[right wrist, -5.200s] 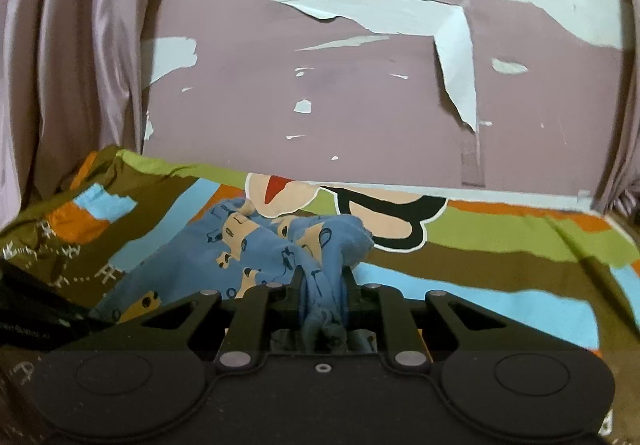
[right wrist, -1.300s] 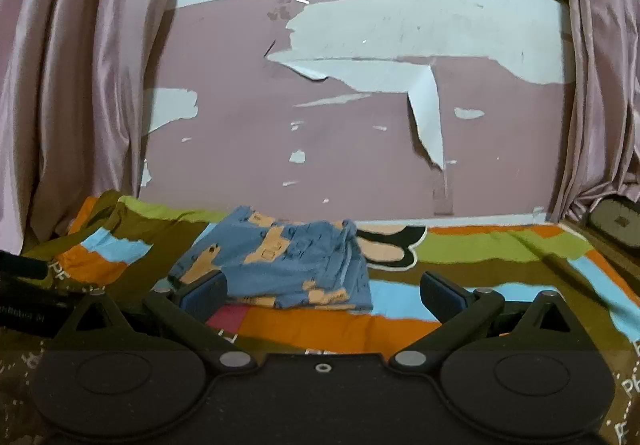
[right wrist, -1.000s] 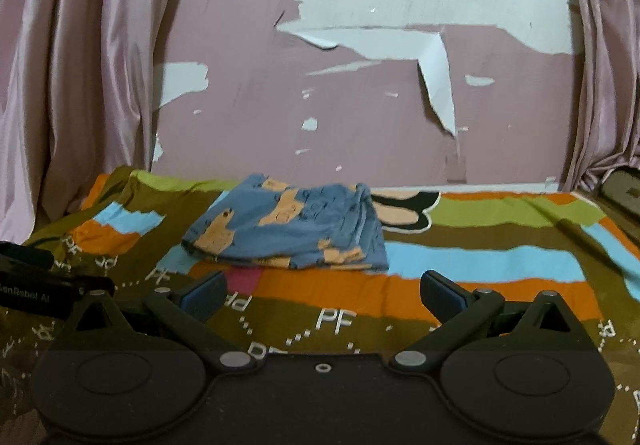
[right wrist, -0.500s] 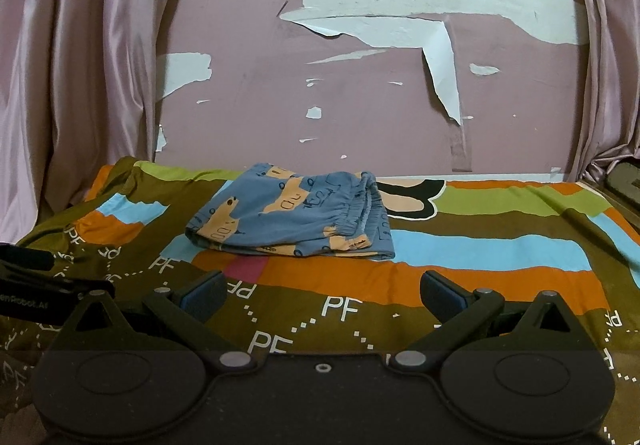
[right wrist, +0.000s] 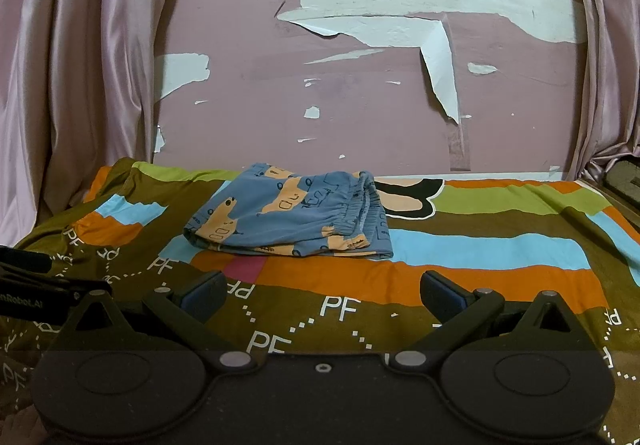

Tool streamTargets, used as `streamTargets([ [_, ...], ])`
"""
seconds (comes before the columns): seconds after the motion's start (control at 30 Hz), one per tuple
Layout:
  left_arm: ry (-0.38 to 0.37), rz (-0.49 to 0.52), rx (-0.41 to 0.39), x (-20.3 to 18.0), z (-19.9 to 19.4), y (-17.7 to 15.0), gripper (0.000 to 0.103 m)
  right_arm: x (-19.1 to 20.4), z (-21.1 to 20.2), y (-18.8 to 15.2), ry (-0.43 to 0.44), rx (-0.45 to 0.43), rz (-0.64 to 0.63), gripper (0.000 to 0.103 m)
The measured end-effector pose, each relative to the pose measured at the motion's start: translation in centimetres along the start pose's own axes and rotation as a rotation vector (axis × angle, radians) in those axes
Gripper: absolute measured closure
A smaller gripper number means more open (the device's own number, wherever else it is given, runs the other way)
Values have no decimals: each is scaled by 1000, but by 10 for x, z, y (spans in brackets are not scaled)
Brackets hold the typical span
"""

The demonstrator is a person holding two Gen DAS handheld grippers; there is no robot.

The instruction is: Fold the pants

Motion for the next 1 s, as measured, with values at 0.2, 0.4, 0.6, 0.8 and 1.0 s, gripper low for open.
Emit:
streamTargets([
  [0.2, 0, 0, -4, 0, 0, 1, 0, 0, 0, 0, 1, 0, 0, 1],
  [0.4, 0, 1, -5, 0, -1, 1, 0, -1, 0, 0, 0, 0, 1, 1],
  [0.6, 1, 2, -7, -1, -1, 2, 0, -1, 1, -1, -2, 2, 3, 1],
  [0.8, -1, 8, -7, -1, -1, 2, 0, -1, 1, -1, -2, 2, 3, 1],
  [1.0, 0, 6, -6, 0, -1, 2, 0, -1, 1, -1, -2, 2, 4, 1],
])
Point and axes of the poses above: each gripper's, at about its wrist camera, not at the fingertips, and z roughly the way its jaws point, x to its left, y to its top, the point moved 10 cm from there along z, roughly the way its jaws point, and after that the axes turned 2 degrees about x, right-handed, at the moved point
